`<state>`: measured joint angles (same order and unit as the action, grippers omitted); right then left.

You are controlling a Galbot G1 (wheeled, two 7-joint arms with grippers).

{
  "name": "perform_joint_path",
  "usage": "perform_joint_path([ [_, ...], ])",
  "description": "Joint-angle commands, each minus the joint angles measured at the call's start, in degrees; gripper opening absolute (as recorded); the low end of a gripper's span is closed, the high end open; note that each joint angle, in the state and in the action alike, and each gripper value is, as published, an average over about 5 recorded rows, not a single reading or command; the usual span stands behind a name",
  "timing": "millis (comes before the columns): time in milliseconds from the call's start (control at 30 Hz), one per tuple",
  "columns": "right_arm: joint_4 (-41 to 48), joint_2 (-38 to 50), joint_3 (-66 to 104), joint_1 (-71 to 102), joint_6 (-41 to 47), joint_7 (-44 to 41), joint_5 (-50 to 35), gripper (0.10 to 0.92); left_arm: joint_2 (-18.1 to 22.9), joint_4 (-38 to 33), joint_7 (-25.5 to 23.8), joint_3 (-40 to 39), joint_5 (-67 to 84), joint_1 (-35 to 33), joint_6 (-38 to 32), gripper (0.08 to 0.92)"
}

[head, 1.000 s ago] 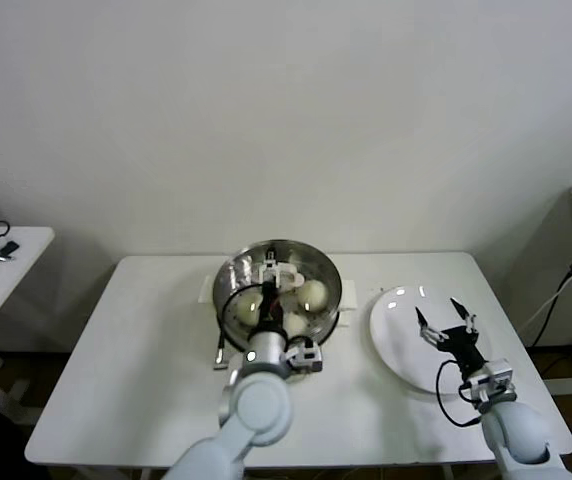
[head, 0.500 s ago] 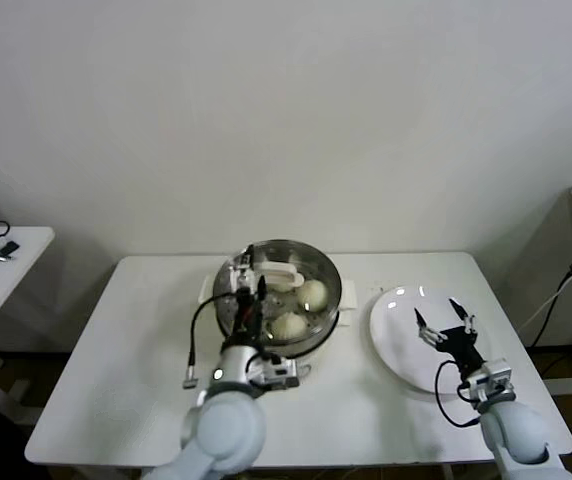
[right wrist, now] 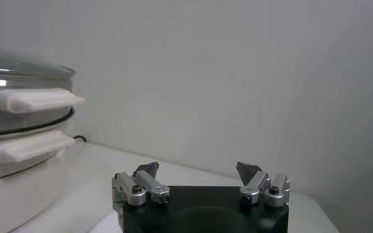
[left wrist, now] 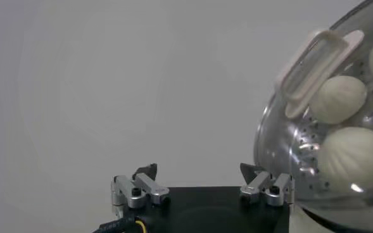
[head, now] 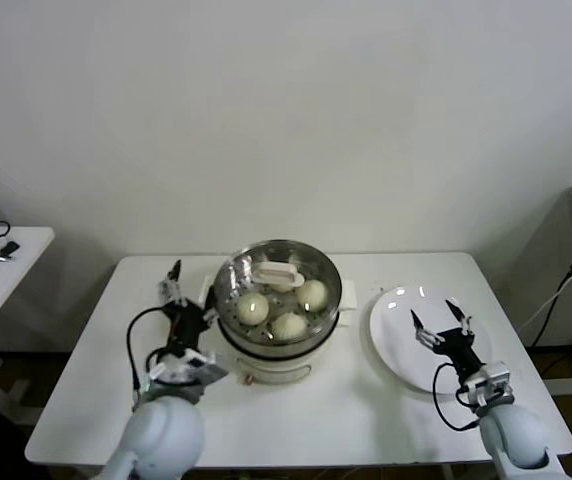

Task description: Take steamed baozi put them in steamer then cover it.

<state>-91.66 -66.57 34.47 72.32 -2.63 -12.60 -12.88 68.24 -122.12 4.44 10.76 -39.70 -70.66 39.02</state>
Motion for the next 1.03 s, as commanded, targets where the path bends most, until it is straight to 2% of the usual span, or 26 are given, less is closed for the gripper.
perform_joint_path([
  [33, -1.6, -0.1, 0.3, 1.3, -0.1, -0.3, -0.2, 0.823, 5.2, 3.8, 7.1, 22.2, 37.7, -12.6, -34.9, 0.823],
  [200, -2.5, -0.6, 0.4, 2.2, -0.1, -0.5, -0.2, 0.823, 8.1, 9.4, 6.2, 26.7, 42.1, -14.3, -40.7, 0.823],
  [467, -3.2, -1.4, 0.3, 3.0, -0.6, -1.0, -1.0, 0.823, 10.5, 15.0, 5.4, 28.3, 43.4, -16.2, -43.1, 0.823],
  [1033, -3.5, -2.2, 0.7, 3.5, -1.2, -1.2, -1.7, 0.823, 10.4, 14.8, 4.1, 27.6, 43.4, -16.2, -43.6, 0.823],
])
